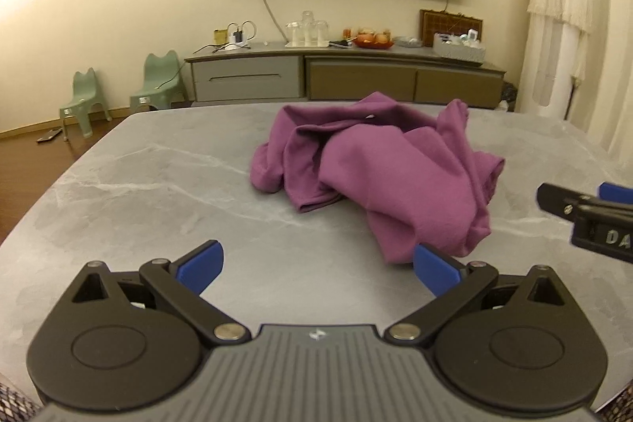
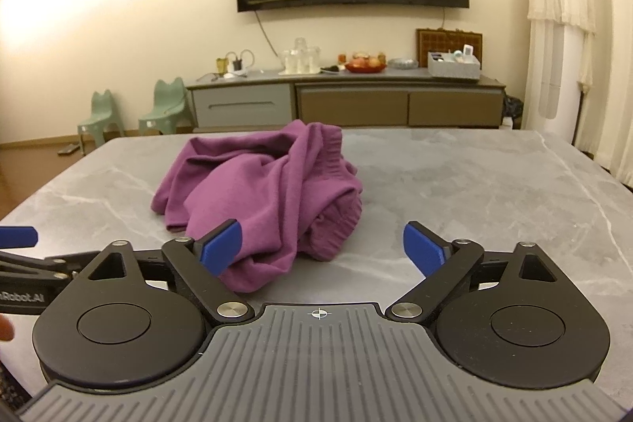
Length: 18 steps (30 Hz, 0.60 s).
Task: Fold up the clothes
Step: 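Reach both grippers toward the crumpled purple garment on the table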
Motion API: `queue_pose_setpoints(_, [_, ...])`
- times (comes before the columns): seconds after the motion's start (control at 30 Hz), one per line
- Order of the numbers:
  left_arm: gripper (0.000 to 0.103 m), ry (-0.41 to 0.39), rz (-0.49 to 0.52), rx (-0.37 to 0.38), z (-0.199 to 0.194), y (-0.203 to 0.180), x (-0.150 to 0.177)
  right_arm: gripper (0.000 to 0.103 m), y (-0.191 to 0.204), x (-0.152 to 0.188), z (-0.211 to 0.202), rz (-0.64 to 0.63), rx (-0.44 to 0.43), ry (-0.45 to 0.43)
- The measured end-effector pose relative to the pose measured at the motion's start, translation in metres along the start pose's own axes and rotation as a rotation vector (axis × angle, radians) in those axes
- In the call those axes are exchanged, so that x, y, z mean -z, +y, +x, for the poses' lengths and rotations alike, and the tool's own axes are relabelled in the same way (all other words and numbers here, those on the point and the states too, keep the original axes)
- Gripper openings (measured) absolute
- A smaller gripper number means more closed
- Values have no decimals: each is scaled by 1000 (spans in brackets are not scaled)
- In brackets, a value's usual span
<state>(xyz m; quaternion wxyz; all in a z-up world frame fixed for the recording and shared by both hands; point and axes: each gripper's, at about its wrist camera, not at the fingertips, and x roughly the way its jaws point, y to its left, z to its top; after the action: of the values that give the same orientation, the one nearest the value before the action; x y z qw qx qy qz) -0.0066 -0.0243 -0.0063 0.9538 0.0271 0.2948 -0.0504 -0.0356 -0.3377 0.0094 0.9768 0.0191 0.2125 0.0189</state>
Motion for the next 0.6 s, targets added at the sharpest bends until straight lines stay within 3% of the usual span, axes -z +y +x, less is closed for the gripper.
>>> queue_pose_setpoints(0.33, [89, 1, 7, 6, -1, -5, -2, 74, -4, 2, 2, 2, -7, 22])
queue_pose_setpoints(0.47, [76, -1, 6, 13, -2, -5, -2, 60, -5, 3, 3, 7, -22, 39])
queue_pose_setpoints(0.6, [55, -1, 5, 20, -2, -5, -2, 43, -5, 4, 3, 8, -37, 51])
